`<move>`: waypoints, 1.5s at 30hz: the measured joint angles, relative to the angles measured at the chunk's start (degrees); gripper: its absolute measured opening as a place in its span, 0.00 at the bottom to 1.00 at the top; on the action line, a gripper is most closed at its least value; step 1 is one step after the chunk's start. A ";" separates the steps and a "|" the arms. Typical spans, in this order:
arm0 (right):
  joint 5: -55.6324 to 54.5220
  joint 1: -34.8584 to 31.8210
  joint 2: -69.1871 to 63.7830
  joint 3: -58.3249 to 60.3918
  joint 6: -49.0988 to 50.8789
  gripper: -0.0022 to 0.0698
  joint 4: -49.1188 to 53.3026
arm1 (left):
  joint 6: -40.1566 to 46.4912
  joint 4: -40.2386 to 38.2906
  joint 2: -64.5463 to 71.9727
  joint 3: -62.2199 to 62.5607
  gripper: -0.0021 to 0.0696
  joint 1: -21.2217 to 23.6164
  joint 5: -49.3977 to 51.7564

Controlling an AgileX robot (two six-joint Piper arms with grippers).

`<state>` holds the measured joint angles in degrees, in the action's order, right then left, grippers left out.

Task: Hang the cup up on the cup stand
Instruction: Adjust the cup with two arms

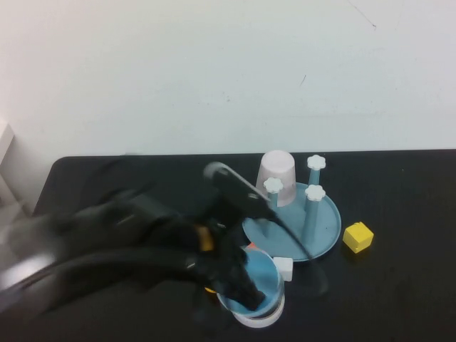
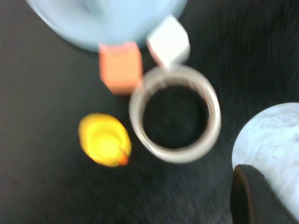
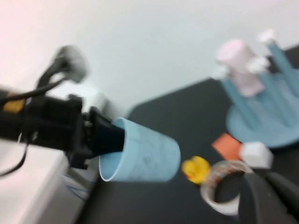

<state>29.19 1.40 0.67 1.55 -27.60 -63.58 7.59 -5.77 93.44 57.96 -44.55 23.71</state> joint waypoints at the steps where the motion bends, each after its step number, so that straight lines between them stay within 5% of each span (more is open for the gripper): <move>1: 0.00 0.00 0.00 0.00 -1.61 0.04 -2.44 | -1.11 1.09 -3.80 -3.28 0.04 0.00 -4.05; 9: 4.20 0.00 -10.86 0.00 -26.88 0.04 -28.76 | -0.33 3.65 -22.90 -16.15 0.04 0.00 -30.55; 19: 19.01 0.00 -37.00 -14.34 -38.15 0.06 -32.73 | 16.81 1.12 -23.70 -16.71 0.04 0.00 -44.67; 24: 24.44 0.00 -48.15 -20.84 -31.59 0.29 -32.73 | 26.07 -1.56 -23.70 -16.71 0.04 0.00 -47.86; 29: 27.21 0.00 -58.27 -24.76 -20.05 0.79 -32.73 | 27.51 -1.88 -23.70 -16.71 0.04 0.00 -47.89; 31: 27.97 0.13 -61.89 -26.51 -16.86 0.90 -32.73 | 27.72 -1.88 -23.70 -16.71 0.04 0.00 -48.27; 45: 17.75 13.62 -78.66 -43.77 -5.87 0.98 -32.77 | 27.86 -1.88 -23.70 -16.71 0.04 0.00 -50.57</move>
<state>46.93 15.02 -77.98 -42.23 -33.47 -96.35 35.44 -7.66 69.74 41.26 -44.55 -26.86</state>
